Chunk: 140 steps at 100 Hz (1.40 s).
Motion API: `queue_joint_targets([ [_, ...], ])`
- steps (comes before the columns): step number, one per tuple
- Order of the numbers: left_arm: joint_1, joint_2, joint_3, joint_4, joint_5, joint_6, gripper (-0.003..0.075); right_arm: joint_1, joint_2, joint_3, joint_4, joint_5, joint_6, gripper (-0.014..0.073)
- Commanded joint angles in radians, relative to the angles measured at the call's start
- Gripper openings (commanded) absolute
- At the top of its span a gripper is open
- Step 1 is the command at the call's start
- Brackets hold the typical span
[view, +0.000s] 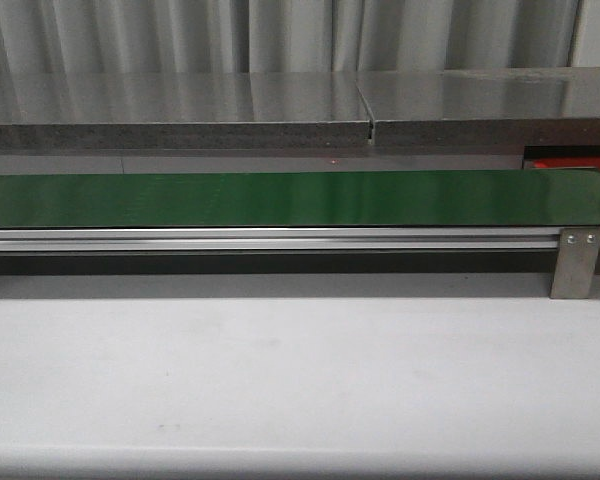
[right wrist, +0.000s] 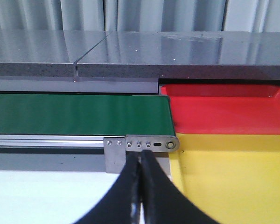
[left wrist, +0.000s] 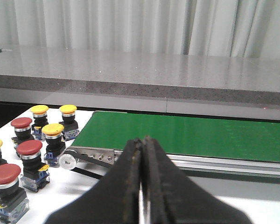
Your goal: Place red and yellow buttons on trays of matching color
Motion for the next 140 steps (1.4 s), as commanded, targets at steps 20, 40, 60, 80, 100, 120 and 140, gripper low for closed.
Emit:
queue_joint_targets([
  [20,-0.008,-0.038,0.011,-0.008,-0.085,-0.002,-0.0019,0.002,-0.011,-0.018,-0.008,-0.090,-0.006,-0.0067],
  [40,-0.008,-0.031,-0.049,-0.008,-0.068,-0.003,-0.0019,0.002,-0.011,-0.018,-0.008,-0.090,-0.006,-0.0067],
  [60,-0.008,0.094,-0.212,-0.042,0.006,-0.003,-0.0019,0.002,-0.011,-0.018,-0.008,-0.090,-0.006,-0.0067],
  [80,-0.008,0.360,-0.441,-0.052,0.177,-0.003,-0.0019,0.002,-0.011,-0.018,-0.008,-0.090,-0.006,-0.0067],
  [100,-0.008,0.654,-0.664,-0.052,0.409,-0.003,-0.0019,0.002,-0.011,-0.018,-0.008,-0.090,-0.006,-0.0067],
  [120,-0.008,0.819,-0.740,-0.050,0.405,-0.003,-0.0019,0.002,-0.011,-0.018,-0.008,-0.090,-0.006,-0.0067],
  [140,-0.008,0.893,-0.740,-0.048,0.389,-0.003,-0.0019,0.002,-0.011,-0.018,-0.008,-0.090,-0.006,-0.0067],
])
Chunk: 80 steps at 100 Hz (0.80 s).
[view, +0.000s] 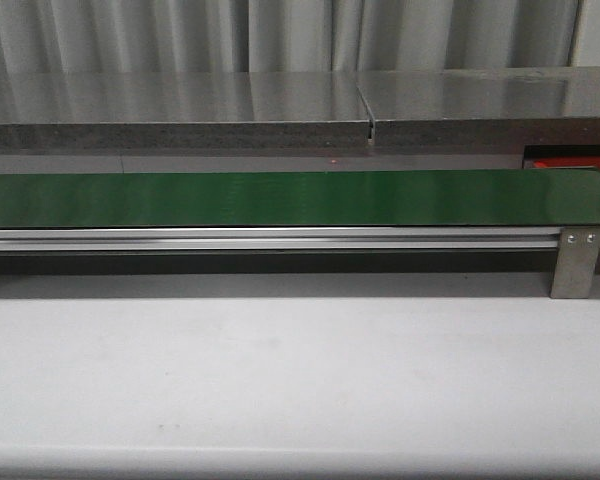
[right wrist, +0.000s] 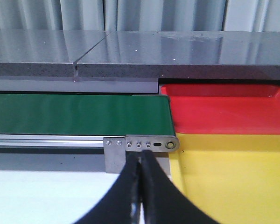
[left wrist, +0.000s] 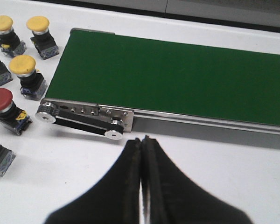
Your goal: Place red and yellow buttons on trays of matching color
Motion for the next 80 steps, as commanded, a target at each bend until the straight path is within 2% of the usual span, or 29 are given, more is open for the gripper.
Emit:
queue_joint_targets([
  [1,-0.008,0.017,-0.034,-0.007,-0.079,-0.003,-0.0019,0.002,-0.011,-0.018,-0.008,-0.090,-0.006,-0.0067],
  [12,-0.008,0.026,-0.034,-0.001,-0.072,-0.003,-0.0011,0.002,-0.011,-0.018,-0.008,-0.090,-0.006,-0.0067],
  [19,-0.008,0.026,-0.034,-0.001,-0.059,-0.003,0.0048,0.002,-0.011,-0.018,-0.008,-0.090,-0.006,-0.0067],
  [26,-0.008,0.026,-0.034,-0.001,-0.049,-0.003,0.0177,0.002,-0.011,-0.018,-0.008,-0.090,-0.006,-0.0067],
  [39,-0.008,0.026,-0.034,-0.012,-0.026,-0.003,0.0540,0.002,-0.011,-0.018,-0.008,-0.090,-0.006,-0.0067],
  [46,-0.008,0.026,-0.034,-0.012,-0.024,-0.003,0.0651,0.002,-0.011,-0.018,-0.008,-0.090,-0.006,-0.0067],
  [51,-0.008,0.026,-0.034,-0.014,-0.023,-0.003,0.0676,0.002,-0.011,-0.018,-0.008,-0.090,-0.006,-0.0067],
  [65,-0.006,0.026,-0.034,-0.020,0.007,-0.003,0.0659,0.002,-0.011,-0.018,-0.008,-0.090,-0.006,-0.0067],
  [80,0.073,0.049,-0.057,-0.019,0.066,-0.061,0.0659,0.002,-0.011,-0.018,-0.008,-0.090,-0.006,-0.0067],
])
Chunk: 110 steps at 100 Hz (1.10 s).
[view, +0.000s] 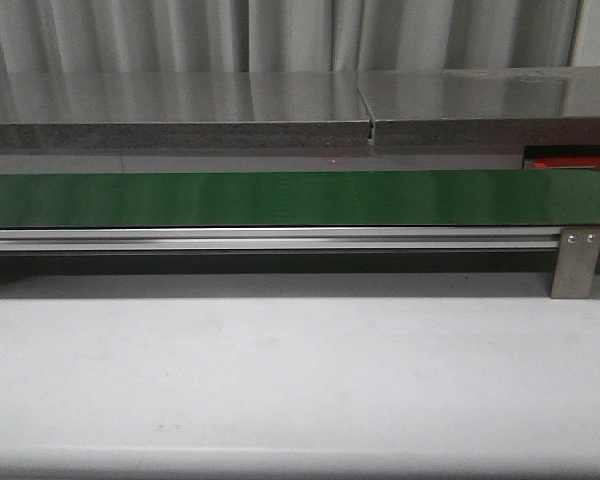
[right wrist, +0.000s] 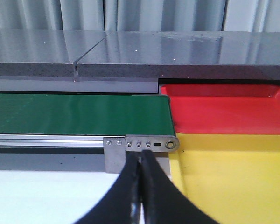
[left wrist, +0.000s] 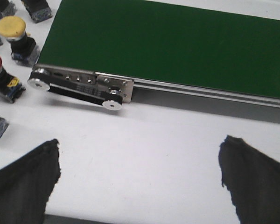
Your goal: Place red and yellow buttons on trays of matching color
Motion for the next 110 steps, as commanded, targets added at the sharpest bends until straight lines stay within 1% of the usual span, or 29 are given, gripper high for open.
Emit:
queue_joint_targets([
  [1,0.053,0.013,-0.052,-0.009,-0.025,-0.040,0.0659,0.002,-0.011,-0.018,-0.008,-0.090,-0.006,-0.0067],
  [23,0.270,0.141,-0.127,-0.054,-0.004,-0.040,0.0659,0.002,-0.011,-0.018,-0.008,-0.090,-0.006,-0.0067],
  [35,0.362,0.240,-0.168,-0.075,-0.004,-0.040,0.0659,0.002,-0.011,-0.018,-0.008,-0.090,-0.006,-0.0067],
  [42,0.395,0.294,-0.187,-0.077,-0.009,-0.040,0.0659,0.002,-0.011,-0.018,-0.008,-0.090,-0.006,-0.0067],
  [83,0.475,0.610,-0.318,-0.073,-0.011,-0.040,0.0658,0.002,-0.011,-0.018,-0.008,-0.090,-0.006,-0.0067],
  [98,0.485,0.678,-0.352,-0.061,-0.016,-0.040,0.0655,0.002,-0.011,-0.018,-0.008,-0.090,-0.006,-0.0067],
  [110,0.485,0.718,-0.383,-0.061,-0.037,-0.040,0.0632,0.002,-0.011,-0.018,-0.008,-0.090,-0.006,-0.0067],
])
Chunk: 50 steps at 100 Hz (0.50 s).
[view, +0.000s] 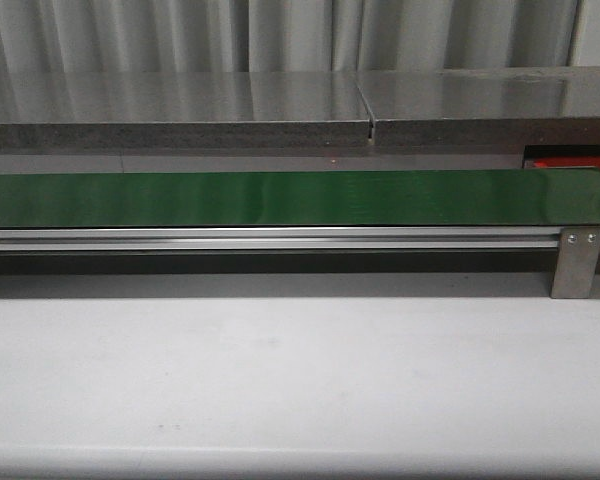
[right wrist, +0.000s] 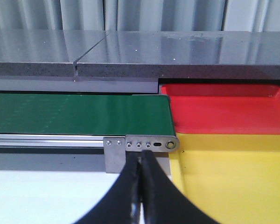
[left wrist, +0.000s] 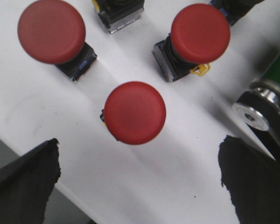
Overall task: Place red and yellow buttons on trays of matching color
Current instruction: 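Lower the left gripper onto a red button and grasp it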
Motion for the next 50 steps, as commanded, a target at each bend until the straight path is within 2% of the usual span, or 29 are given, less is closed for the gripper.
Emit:
queue_joint_targets([
  [1,0.002,-0.008,-0.052,-0.006,-0.054,-0.011,0.0631,0.002,-0.011,-0.018,-0.008,-0.090,-0.006,-0.0067],
  [50,0.002,0.146,-0.171,-0.017,-0.029,-0.011,0.0620,0.002,-0.011,-0.018,-0.008,-0.090,-0.006,-0.0067],
])
